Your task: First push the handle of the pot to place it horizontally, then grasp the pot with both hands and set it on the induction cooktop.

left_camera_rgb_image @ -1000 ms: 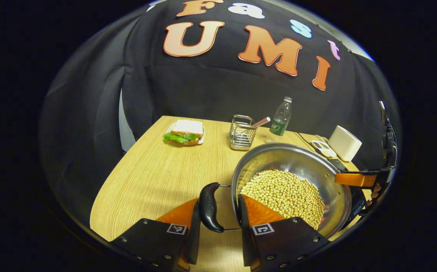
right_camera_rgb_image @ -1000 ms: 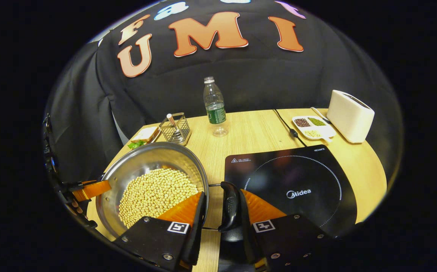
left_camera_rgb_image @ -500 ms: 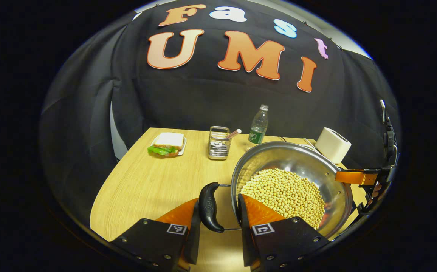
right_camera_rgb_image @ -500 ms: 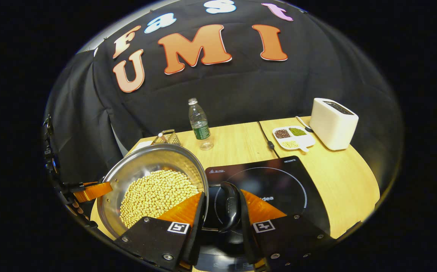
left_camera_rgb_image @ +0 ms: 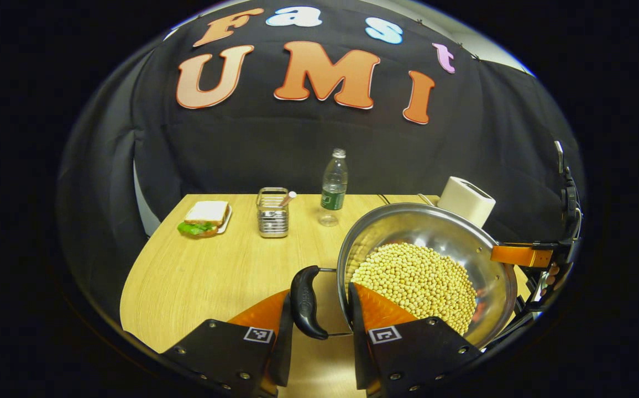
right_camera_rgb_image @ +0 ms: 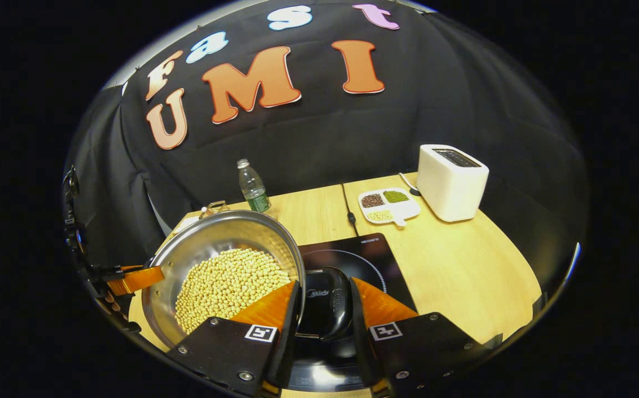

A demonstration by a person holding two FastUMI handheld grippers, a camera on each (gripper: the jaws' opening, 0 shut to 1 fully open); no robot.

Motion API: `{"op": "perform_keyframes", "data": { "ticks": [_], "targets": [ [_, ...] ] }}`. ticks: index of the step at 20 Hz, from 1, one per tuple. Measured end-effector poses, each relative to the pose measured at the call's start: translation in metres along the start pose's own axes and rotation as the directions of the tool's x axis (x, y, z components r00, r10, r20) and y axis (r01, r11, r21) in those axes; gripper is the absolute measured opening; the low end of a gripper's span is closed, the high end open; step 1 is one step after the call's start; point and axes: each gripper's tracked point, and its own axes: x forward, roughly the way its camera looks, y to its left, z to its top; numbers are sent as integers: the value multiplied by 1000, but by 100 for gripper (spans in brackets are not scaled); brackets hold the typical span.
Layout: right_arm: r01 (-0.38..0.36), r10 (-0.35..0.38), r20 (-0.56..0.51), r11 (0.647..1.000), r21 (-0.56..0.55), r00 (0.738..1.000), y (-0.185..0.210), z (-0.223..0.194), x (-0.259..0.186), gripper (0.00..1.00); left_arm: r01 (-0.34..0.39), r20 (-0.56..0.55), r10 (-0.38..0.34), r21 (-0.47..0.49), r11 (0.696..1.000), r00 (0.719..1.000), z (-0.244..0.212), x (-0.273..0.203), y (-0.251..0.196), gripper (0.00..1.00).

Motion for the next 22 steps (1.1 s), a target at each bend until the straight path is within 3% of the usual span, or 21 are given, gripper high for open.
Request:
{"op": "perform_keyframes", "data": {
  "ticks": [12,22],
  "targets": [
    [58,-57,-15,997,60,998,-80,-2,5,47,71,-78,-68,34,997,995,-13,38,-83,49],
    [62,-56,-62,993,99,997,-104,-12,21,47,76,-137,-73,16,997,988,-27,59,-93,49]
  ]
}}
